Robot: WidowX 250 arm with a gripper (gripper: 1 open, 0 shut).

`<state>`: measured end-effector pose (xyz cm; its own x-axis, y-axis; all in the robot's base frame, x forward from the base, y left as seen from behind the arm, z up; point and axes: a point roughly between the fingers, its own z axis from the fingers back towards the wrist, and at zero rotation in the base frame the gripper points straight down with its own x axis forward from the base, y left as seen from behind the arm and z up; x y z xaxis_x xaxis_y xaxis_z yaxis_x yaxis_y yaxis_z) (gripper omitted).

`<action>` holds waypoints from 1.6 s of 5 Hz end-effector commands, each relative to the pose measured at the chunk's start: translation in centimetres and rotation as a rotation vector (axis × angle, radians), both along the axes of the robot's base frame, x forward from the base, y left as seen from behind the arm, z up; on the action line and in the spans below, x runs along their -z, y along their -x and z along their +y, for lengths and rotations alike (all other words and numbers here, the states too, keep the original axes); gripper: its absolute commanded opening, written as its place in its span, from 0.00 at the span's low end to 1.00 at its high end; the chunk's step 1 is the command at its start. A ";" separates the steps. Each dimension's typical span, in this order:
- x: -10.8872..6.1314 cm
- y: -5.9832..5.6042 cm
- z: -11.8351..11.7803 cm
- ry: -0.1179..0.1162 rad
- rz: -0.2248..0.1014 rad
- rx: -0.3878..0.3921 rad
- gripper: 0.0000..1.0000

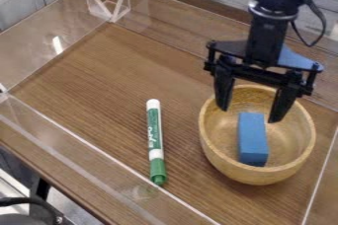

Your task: Remove the blue block from inside the brown bowl and put it on the table

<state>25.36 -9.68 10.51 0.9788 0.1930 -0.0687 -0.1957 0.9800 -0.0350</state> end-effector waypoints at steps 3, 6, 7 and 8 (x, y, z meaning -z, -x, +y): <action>0.4 -0.2 -1.1 0.043 -0.067 -0.004 1.00; 2.4 -0.6 -1.5 0.057 -0.081 -0.040 1.00; 2.7 -0.7 -1.5 0.062 -0.086 -0.046 1.00; 2.7 -0.7 -1.5 0.066 -0.090 -0.042 1.00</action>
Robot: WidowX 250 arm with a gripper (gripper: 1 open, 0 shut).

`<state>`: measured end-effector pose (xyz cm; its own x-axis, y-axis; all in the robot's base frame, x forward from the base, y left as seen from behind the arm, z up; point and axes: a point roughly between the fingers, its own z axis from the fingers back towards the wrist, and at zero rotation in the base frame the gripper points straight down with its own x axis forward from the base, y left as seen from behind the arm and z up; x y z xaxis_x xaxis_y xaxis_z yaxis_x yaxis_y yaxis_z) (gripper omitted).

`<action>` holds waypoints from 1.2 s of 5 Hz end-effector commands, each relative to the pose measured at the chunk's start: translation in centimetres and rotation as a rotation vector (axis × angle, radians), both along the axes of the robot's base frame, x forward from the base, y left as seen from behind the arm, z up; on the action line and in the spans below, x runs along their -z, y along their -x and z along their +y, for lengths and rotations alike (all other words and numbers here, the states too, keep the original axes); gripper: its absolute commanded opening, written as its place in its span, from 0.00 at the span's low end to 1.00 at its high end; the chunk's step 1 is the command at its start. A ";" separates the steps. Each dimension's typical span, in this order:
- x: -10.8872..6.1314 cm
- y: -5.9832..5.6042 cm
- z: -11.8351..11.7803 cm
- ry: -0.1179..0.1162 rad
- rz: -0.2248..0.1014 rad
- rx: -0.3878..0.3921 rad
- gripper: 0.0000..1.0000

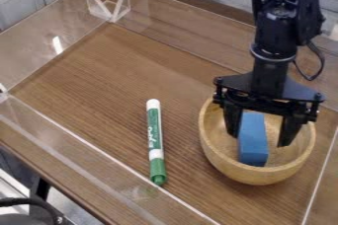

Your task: Remove the blue block from inside the brown bowl and put it on the table

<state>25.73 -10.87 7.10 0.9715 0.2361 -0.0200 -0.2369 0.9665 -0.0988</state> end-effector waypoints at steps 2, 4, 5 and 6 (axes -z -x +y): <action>-0.9 -0.4 -0.3 0.018 -0.037 0.010 1.00; -1.1 -0.4 -0.3 0.022 -0.043 0.016 1.00; -1.1 -0.4 -0.3 0.023 -0.046 0.018 1.00; -0.5 -0.4 -0.3 0.028 -0.050 0.016 1.00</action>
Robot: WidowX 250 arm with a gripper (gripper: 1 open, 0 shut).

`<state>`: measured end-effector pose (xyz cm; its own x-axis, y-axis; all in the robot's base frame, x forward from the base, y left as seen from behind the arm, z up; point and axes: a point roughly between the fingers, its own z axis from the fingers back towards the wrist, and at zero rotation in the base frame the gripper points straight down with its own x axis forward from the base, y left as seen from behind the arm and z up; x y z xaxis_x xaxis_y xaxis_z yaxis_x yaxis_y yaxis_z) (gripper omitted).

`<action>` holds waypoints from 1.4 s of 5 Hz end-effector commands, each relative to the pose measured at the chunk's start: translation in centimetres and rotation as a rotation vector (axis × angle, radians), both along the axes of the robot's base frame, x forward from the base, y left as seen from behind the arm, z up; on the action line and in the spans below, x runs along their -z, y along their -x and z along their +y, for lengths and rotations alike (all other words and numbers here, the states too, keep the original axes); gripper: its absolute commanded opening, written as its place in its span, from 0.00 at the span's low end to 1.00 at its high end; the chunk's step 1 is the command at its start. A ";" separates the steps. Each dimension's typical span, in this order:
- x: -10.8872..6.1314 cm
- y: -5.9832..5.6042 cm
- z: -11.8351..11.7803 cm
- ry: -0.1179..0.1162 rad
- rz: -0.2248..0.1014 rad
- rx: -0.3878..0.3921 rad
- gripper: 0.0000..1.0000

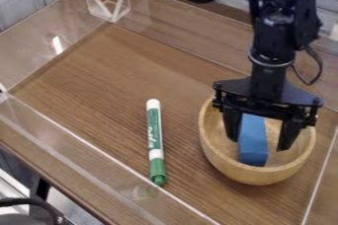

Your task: Remove the blue block from inside the brown bowl and put it on the table

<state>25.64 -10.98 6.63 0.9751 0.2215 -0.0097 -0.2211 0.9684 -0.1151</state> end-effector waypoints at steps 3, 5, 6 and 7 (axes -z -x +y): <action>1.1 -0.6 -0.2 0.029 -0.052 -0.008 0.00; 0.5 -0.5 0.0 0.017 -0.049 0.007 0.00; 0.1 -0.4 0.1 0.008 -0.045 0.016 0.00; -0.4 -0.3 0.2 -0.001 -0.041 0.026 0.00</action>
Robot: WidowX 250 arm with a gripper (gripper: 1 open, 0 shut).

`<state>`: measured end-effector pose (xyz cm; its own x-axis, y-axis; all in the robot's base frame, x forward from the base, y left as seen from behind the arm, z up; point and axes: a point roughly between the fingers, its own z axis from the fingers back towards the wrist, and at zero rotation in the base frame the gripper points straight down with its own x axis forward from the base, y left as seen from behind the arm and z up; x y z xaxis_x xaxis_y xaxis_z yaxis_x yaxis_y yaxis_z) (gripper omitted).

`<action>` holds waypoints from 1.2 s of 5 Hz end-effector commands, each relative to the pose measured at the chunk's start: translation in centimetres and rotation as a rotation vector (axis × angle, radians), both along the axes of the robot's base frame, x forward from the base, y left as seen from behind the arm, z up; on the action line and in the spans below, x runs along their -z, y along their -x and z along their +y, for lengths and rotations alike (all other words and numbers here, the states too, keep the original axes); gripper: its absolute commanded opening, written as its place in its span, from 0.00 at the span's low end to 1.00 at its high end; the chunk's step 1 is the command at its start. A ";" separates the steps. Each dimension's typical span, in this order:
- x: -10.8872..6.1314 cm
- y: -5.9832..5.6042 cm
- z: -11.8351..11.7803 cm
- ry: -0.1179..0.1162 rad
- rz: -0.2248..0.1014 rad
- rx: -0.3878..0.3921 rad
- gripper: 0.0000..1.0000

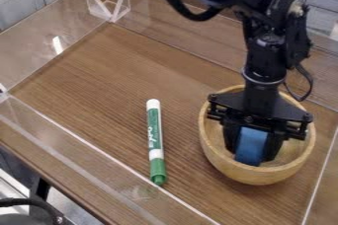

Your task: Remove the blue block from inside the brown bowl and put it on the table

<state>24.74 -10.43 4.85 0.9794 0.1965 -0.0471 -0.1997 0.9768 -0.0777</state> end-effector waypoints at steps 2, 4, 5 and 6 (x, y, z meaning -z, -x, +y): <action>-3.2 -1.1 -0.1 0.015 -0.080 0.022 0.00; -4.2 -1.1 0.1 0.006 -0.072 0.040 0.00; -4.8 -1.1 0.3 0.003 -0.070 0.051 0.00; -5.6 -1.2 0.5 0.001 -0.070 0.062 0.00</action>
<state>25.00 -9.90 8.48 0.9902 0.1307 -0.0492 -0.1334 0.9895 -0.0563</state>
